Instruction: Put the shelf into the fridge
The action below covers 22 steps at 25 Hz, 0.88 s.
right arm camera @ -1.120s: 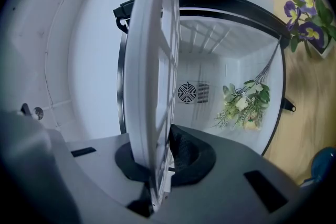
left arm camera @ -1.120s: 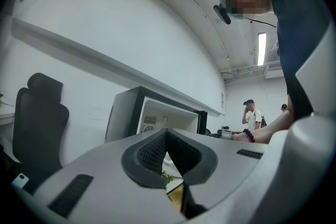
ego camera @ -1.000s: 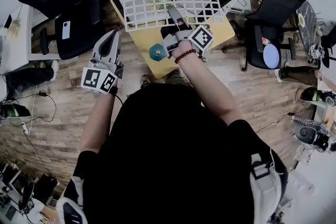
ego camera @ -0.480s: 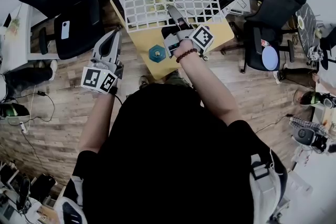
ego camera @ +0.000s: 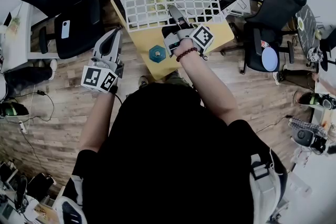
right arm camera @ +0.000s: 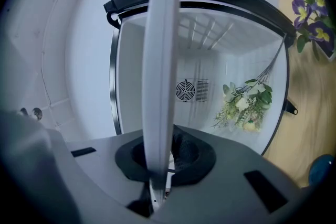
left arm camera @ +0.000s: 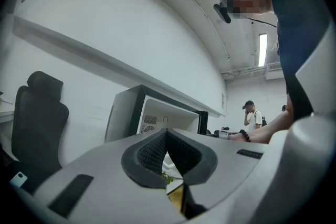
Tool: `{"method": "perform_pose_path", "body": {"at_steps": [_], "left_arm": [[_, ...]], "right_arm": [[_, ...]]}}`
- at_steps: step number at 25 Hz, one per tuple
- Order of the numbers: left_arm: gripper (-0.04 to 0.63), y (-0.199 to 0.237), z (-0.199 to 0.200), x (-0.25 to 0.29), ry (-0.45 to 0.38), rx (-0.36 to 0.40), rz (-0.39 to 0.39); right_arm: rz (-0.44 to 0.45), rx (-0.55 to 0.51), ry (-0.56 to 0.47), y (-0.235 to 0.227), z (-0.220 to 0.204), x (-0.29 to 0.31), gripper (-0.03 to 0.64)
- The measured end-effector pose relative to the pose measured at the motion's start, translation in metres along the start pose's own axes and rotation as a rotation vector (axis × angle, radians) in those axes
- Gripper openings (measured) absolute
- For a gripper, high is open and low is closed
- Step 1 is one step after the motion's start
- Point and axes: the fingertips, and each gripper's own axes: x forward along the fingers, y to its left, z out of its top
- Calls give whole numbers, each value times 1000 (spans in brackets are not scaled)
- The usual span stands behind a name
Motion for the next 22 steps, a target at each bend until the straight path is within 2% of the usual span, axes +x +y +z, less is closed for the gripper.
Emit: {"method": "perform_pose_path", "body": {"at_steps": [22], "left_arm": [[17,-1,2,9,-13,21,-3]], "right_arm": [[21,3,2,2,11,27,41]]}}
